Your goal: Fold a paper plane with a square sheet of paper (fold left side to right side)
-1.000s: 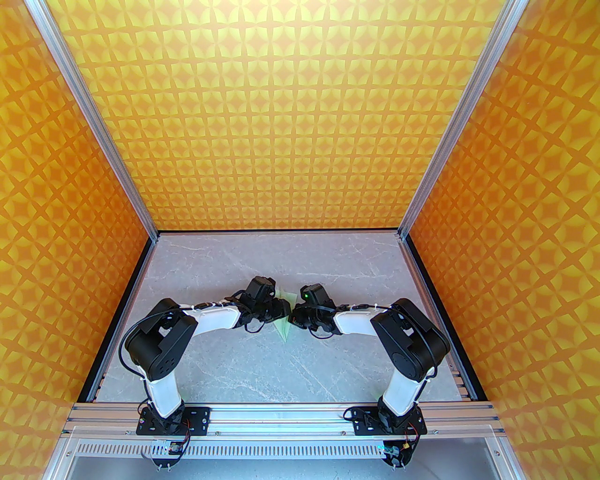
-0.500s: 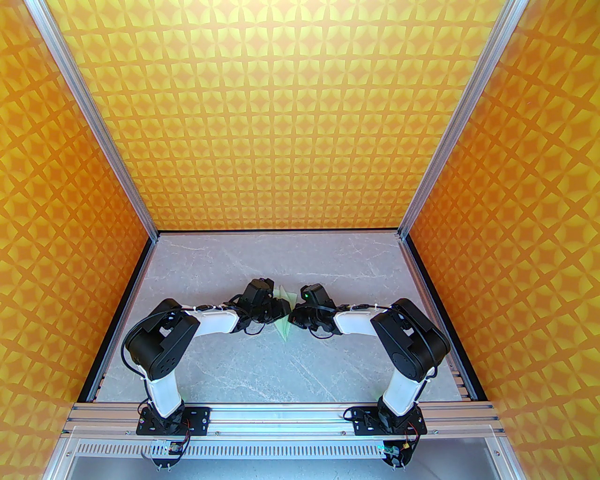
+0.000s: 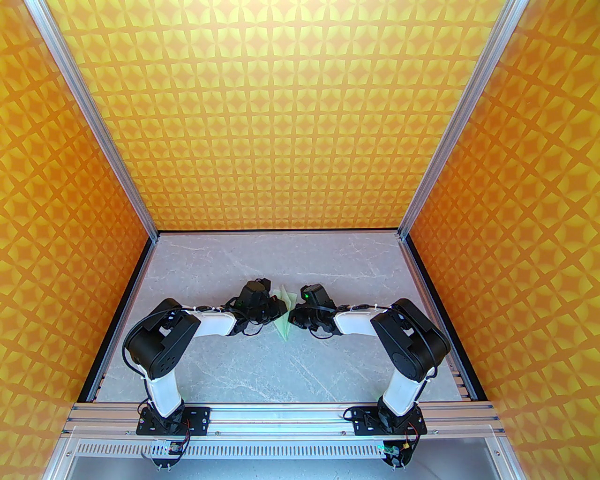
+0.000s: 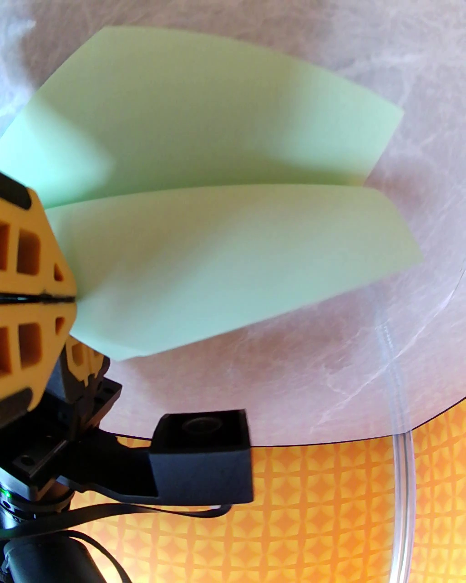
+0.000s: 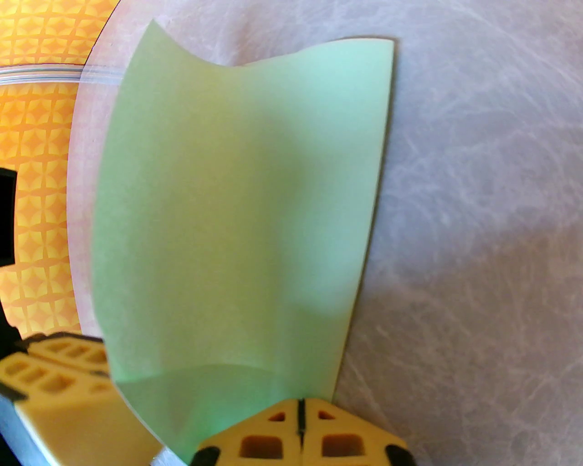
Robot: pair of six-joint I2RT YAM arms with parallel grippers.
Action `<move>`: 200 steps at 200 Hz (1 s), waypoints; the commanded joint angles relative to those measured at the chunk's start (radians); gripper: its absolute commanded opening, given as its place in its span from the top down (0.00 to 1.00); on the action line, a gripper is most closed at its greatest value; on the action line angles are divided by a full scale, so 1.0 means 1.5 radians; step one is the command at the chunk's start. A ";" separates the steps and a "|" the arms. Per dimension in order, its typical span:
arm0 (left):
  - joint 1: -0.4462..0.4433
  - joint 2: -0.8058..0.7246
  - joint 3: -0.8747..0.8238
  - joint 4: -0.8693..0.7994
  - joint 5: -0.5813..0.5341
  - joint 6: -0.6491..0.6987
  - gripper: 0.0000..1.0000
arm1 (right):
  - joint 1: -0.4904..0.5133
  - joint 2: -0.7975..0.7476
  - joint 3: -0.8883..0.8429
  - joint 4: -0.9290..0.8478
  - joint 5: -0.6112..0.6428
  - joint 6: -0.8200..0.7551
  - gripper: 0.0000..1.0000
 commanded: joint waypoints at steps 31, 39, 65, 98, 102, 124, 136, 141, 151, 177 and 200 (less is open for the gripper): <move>0.001 0.025 0.001 -0.002 0.009 -0.001 0.94 | -0.003 -0.027 -0.018 -0.044 0.032 -0.016 1.00; 0.001 0.025 0.002 -0.001 0.009 -0.002 0.94 | -0.003 -0.030 -0.017 -0.044 0.032 -0.017 1.00; 0.001 0.027 0.006 -0.001 0.009 -0.002 0.94 | -0.004 -0.037 -0.014 -0.045 0.033 -0.019 1.00; -0.004 0.031 0.011 -0.003 0.010 -0.002 0.93 | -0.006 -0.056 -0.018 -0.032 0.035 -0.019 0.97; -0.005 0.032 0.013 -0.002 0.011 -0.002 0.93 | -0.007 -0.058 -0.018 -0.031 0.035 -0.019 0.97; -0.008 0.034 0.017 -0.005 0.012 -0.002 0.93 | -0.015 -0.076 -0.025 -0.017 0.033 -0.018 0.92; -0.008 0.033 0.018 -0.006 0.012 -0.001 0.93 | -0.021 -0.086 -0.029 -0.007 0.029 -0.016 0.88; -0.008 0.032 0.019 -0.007 0.012 0.000 0.93 | -0.024 -0.089 -0.032 -0.002 0.027 -0.014 0.85; -0.008 0.032 0.020 -0.009 0.012 0.000 0.93 | -0.030 -0.093 -0.035 0.010 0.021 -0.010 0.81; -0.008 0.031 0.022 -0.010 0.012 0.002 0.93 | -0.045 -0.085 -0.038 0.048 -0.007 0.010 0.76; -0.008 0.032 0.023 -0.011 0.012 0.001 0.93 | -0.051 -0.065 -0.030 0.074 -0.031 0.021 0.76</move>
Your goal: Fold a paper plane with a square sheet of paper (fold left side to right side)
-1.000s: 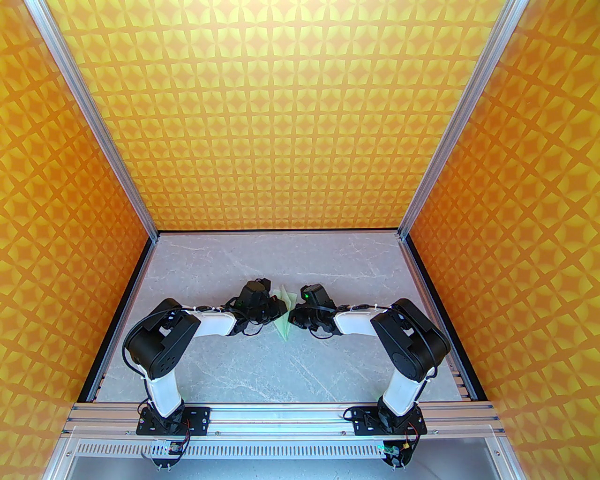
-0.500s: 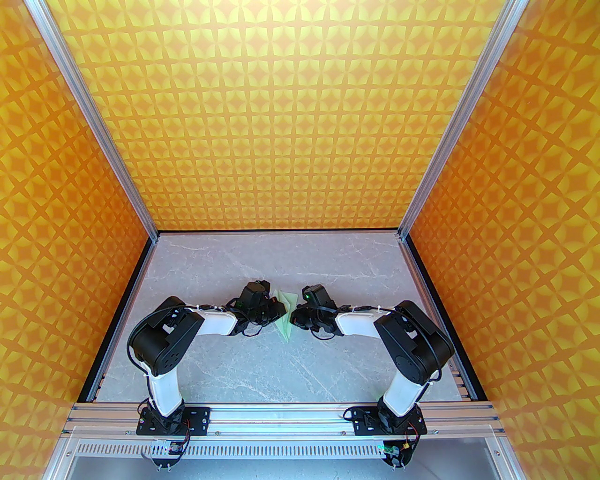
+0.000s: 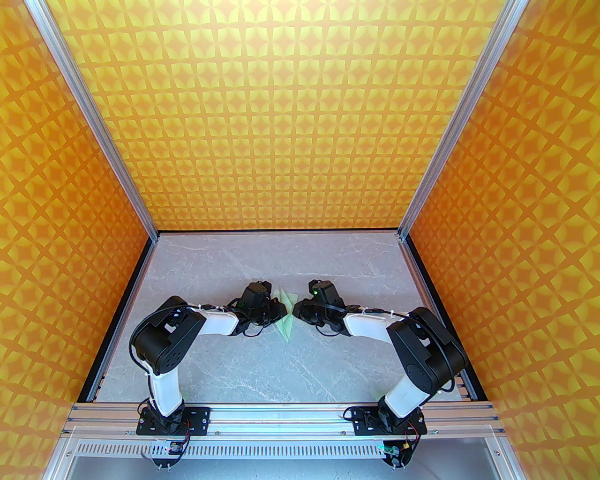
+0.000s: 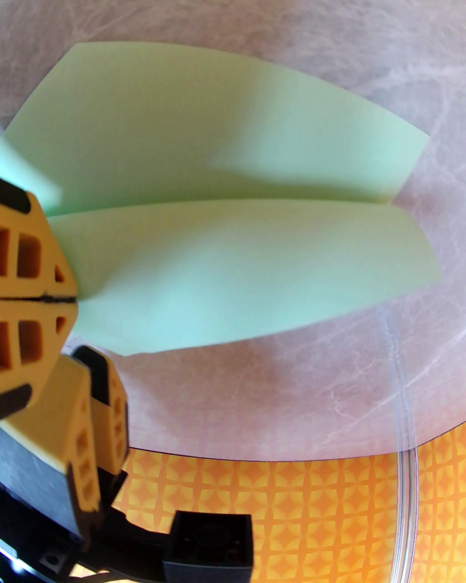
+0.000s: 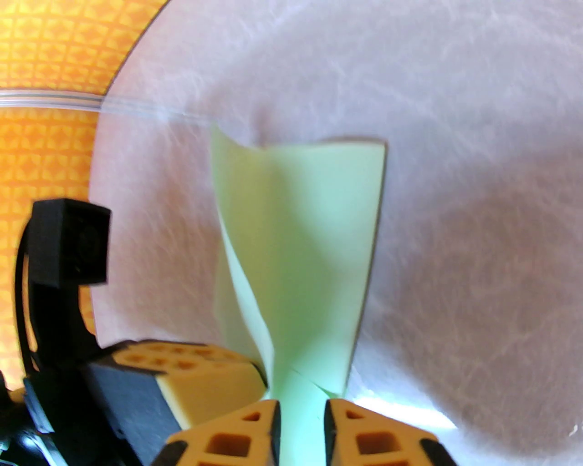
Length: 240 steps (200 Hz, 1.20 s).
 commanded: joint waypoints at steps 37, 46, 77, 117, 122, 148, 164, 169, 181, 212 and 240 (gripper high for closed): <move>-0.003 0.005 0.017 -0.013 0.010 0.002 0.93 | -0.007 0.042 0.017 0.069 -0.051 0.026 0.76; -0.003 0.005 0.018 -0.014 0.010 0.003 0.93 | -0.007 0.047 0.023 0.068 -0.055 0.028 0.76; -0.003 0.008 0.021 -0.015 0.010 0.003 0.93 | -0.007 0.058 0.029 0.070 -0.058 0.027 0.78; -0.003 0.007 0.022 -0.017 0.011 0.005 0.93 | -0.007 0.061 0.030 0.067 -0.053 0.025 0.90; -0.003 0.007 0.023 -0.017 0.011 0.006 0.93 | -0.007 0.062 0.029 0.065 -0.052 0.024 0.93; -0.003 -0.002 0.023 -0.026 0.011 0.012 0.92 | -0.009 0.064 0.032 0.057 -0.046 0.016 1.00; -0.003 -0.013 0.024 -0.041 0.010 0.023 0.89 | -0.012 0.065 0.032 0.055 -0.045 0.011 1.00; -0.003 -0.018 0.024 -0.049 0.011 0.028 0.89 | -0.013 0.066 0.032 0.055 -0.045 0.009 1.00; -0.003 -0.032 0.025 -0.065 0.011 0.042 0.88 | -0.016 0.067 0.031 0.054 -0.046 0.003 1.00; -0.024 -0.054 0.024 -0.102 0.030 0.079 0.88 | -0.019 0.080 0.038 0.053 -0.060 -0.005 1.00; -0.042 -0.053 0.024 -0.125 0.042 0.103 0.88 | -0.020 0.087 0.039 0.056 -0.060 -0.006 1.00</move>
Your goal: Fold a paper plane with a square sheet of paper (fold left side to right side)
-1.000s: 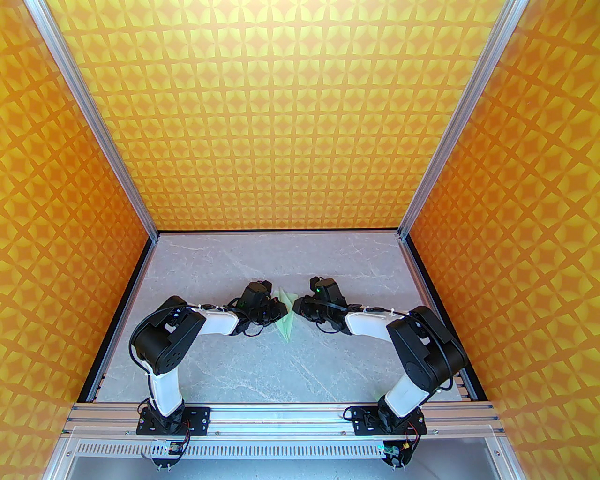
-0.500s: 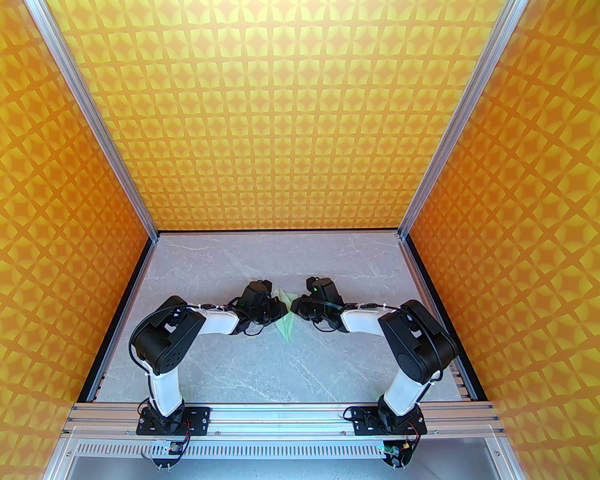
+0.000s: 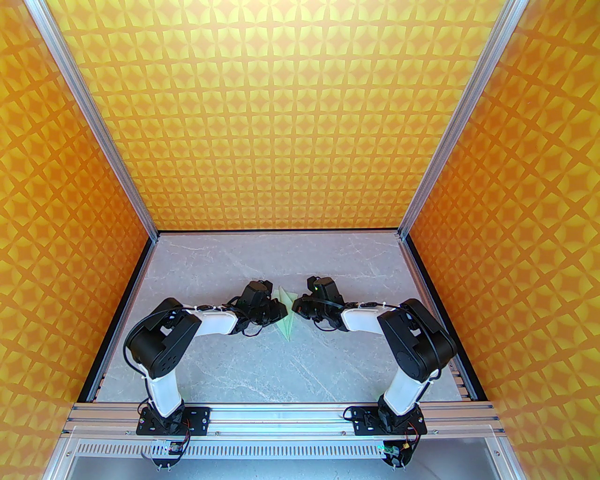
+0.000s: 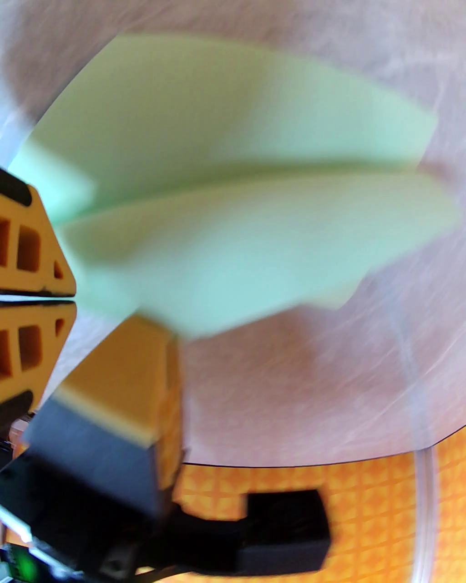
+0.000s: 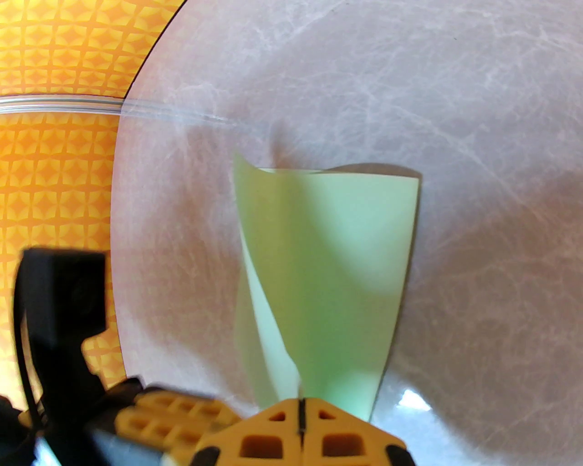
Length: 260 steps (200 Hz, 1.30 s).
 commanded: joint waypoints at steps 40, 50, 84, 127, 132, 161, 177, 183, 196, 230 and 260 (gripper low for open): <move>-0.033 -0.013 0.007 -0.054 0.031 0.054 0.88 | -0.007 0.020 0.014 -0.008 -0.003 -0.019 1.00; -0.034 -0.016 0.004 -0.055 0.031 0.057 0.88 | -0.008 0.021 0.015 -0.012 -0.001 -0.020 1.00; -0.034 -0.029 0.005 -0.067 0.030 0.066 0.88 | -0.012 0.032 0.018 -0.014 0.000 -0.026 1.00; -0.033 -0.038 0.005 -0.078 0.020 0.073 0.87 | -0.013 0.045 0.023 -0.015 -0.003 -0.031 1.00; -0.033 -0.040 0.004 -0.078 0.019 0.073 0.87 | -0.013 0.046 0.023 -0.016 -0.003 -0.032 1.00; -0.032 -0.041 0.007 -0.082 0.013 0.073 0.86 | -0.013 0.049 0.023 -0.024 0.005 -0.036 1.00; -0.031 -0.043 0.004 -0.081 0.007 0.070 0.86 | -0.013 0.048 0.023 -0.027 0.007 -0.042 1.00; -0.031 -0.042 0.003 -0.079 0.007 0.071 0.86 | -0.013 0.049 0.025 -0.029 0.007 -0.043 1.00; -0.032 -0.036 0.007 -0.077 0.013 0.071 0.86 | -0.013 0.051 0.028 -0.030 0.004 -0.044 1.00; -0.034 -0.023 0.006 -0.067 0.031 0.068 0.86 | -0.013 0.055 0.030 -0.029 0.002 -0.042 1.00; -0.034 -0.009 0.001 -0.064 0.038 0.066 0.86 | -0.012 0.052 0.029 -0.028 0.002 -0.041 1.00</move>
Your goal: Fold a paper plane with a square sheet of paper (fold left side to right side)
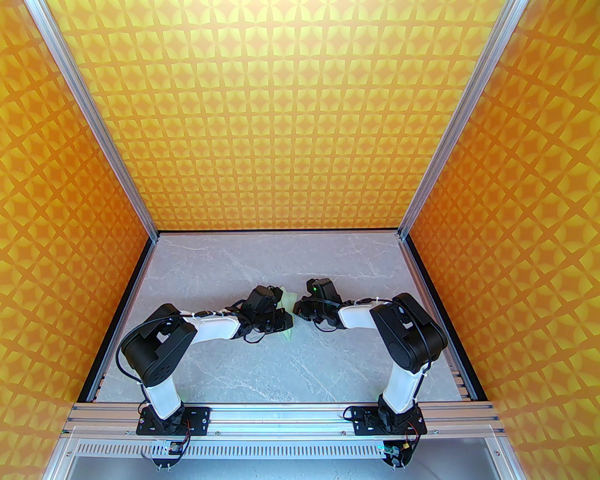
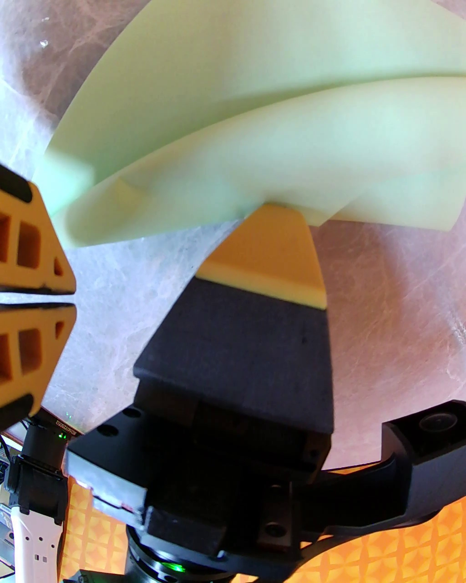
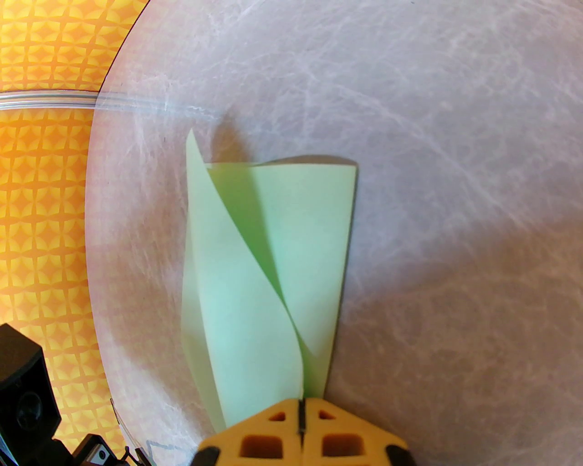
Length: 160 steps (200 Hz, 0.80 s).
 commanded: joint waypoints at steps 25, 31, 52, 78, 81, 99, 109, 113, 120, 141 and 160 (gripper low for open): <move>-0.004 0.024 -0.004 0.005 0.019 0.008 0.86 | -0.004 0.010 0.011 -0.015 0.001 -0.012 1.00; -0.005 0.026 -0.004 0.005 0.018 0.008 0.86 | -0.004 0.009 0.012 -0.015 0.001 -0.011 1.00; -0.006 0.033 -0.006 0.005 0.019 0.010 0.86 | -0.004 0.007 0.011 -0.015 0.001 -0.012 1.00; -0.008 0.039 -0.006 0.009 0.018 0.009 0.86 | -0.004 0.008 0.012 -0.016 0.000 -0.011 1.00; -0.009 0.040 -0.005 0.009 0.019 0.009 0.86 | -0.004 0.008 0.013 -0.016 0.000 -0.011 1.00; -0.010 0.046 -0.005 0.009 0.019 0.009 0.86 | -0.004 0.007 0.011 -0.015 0.001 -0.011 1.00; -0.011 0.049 -0.005 0.011 0.019 0.008 0.86 | -0.004 0.008 0.011 -0.016 0.001 -0.011 1.00; -0.011 0.049 -0.005 0.011 0.019 0.008 0.86 | -0.004 0.008 0.012 -0.016 0.002 -0.011 1.00; -0.011 0.050 -0.005 0.011 0.018 0.008 0.86 | -0.004 0.007 0.012 -0.016 0.002 -0.012 1.00; -0.012 0.052 -0.005 0.011 0.018 0.008 0.86 | -0.004 0.008 0.013 -0.017 0.003 -0.012 1.00; -0.012 0.053 -0.005 0.011 0.018 0.008 0.85 | -0.004 0.007 0.015 -0.017 0.002 -0.013 1.00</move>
